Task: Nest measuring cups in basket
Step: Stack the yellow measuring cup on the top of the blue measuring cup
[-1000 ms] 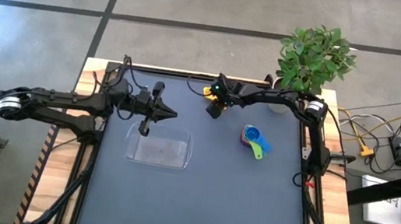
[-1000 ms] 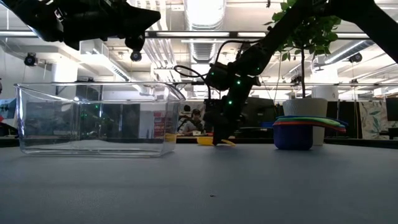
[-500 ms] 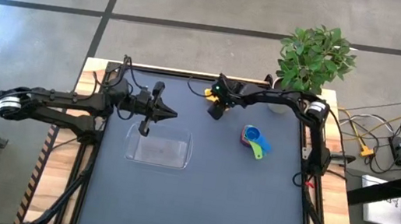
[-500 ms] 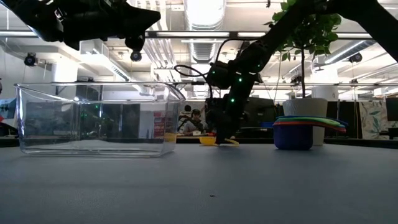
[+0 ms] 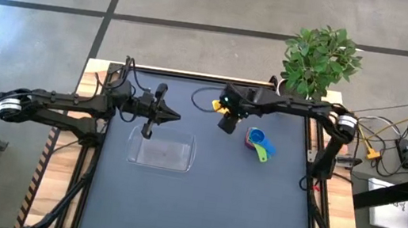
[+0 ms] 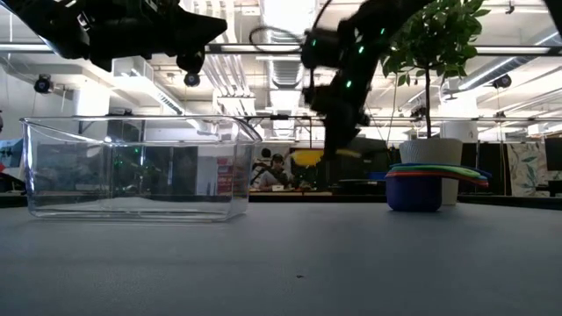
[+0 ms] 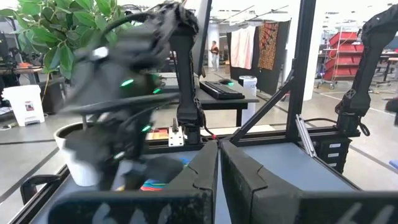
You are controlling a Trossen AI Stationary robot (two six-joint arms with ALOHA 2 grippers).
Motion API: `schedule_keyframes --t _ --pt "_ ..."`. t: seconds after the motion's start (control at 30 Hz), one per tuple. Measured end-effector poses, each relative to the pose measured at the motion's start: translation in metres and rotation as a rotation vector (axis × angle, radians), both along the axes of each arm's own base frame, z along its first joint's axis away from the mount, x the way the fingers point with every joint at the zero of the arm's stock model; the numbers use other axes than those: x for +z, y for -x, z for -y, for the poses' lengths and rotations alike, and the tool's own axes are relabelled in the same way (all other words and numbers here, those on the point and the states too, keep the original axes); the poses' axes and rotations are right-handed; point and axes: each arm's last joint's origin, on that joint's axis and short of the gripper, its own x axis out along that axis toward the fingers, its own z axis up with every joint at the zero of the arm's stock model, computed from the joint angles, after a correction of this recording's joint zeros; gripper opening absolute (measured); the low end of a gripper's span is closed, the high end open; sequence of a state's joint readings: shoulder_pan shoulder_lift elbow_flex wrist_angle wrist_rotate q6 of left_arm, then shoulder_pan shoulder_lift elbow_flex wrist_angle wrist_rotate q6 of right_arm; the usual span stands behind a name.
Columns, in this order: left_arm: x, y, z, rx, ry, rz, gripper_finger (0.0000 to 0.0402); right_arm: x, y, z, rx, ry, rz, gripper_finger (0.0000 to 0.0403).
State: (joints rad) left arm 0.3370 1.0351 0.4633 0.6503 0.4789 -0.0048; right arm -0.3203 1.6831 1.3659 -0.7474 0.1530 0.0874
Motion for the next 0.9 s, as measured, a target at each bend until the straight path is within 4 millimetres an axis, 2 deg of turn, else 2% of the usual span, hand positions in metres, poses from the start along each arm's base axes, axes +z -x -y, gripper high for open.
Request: schedule_keyframes --t 0.17,0.3,0.43,0.57,0.7,0.8,0.9 --pt "0.000 0.000 0.000 0.000 0.002 -0.005 0.0002 0.022 0.023 -0.046 0.006 0.015 -0.048 0.0142" --pt "-0.001 0.000 0.000 0.001 0.005 -0.012 0.0002 0.039 0.055 -0.074 -0.056 -0.024 -0.056 0.0142" --pt "-0.001 0.000 -0.001 0.019 0.006 -0.011 0.0002 0.047 0.087 -0.094 -0.136 -0.025 -0.025 0.0142" --pt "-0.002 0.000 -0.001 0.026 0.008 -0.015 0.0002 0.041 0.114 -0.103 -0.228 -0.031 0.009 0.0143" --pt "-0.002 0.000 -0.001 0.026 0.017 -0.022 0.0002 0.022 0.133 -0.103 -0.305 -0.049 -0.015 0.0143" --pt "-0.003 -0.001 -0.001 0.026 0.019 -0.027 0.0002 0.009 0.139 -0.103 -0.317 -0.049 -0.038 0.0143" --pt "-0.004 -0.001 -0.001 0.026 0.024 -0.036 0.0002 0.001 0.137 -0.103 -0.316 -0.051 -0.030 0.0143"
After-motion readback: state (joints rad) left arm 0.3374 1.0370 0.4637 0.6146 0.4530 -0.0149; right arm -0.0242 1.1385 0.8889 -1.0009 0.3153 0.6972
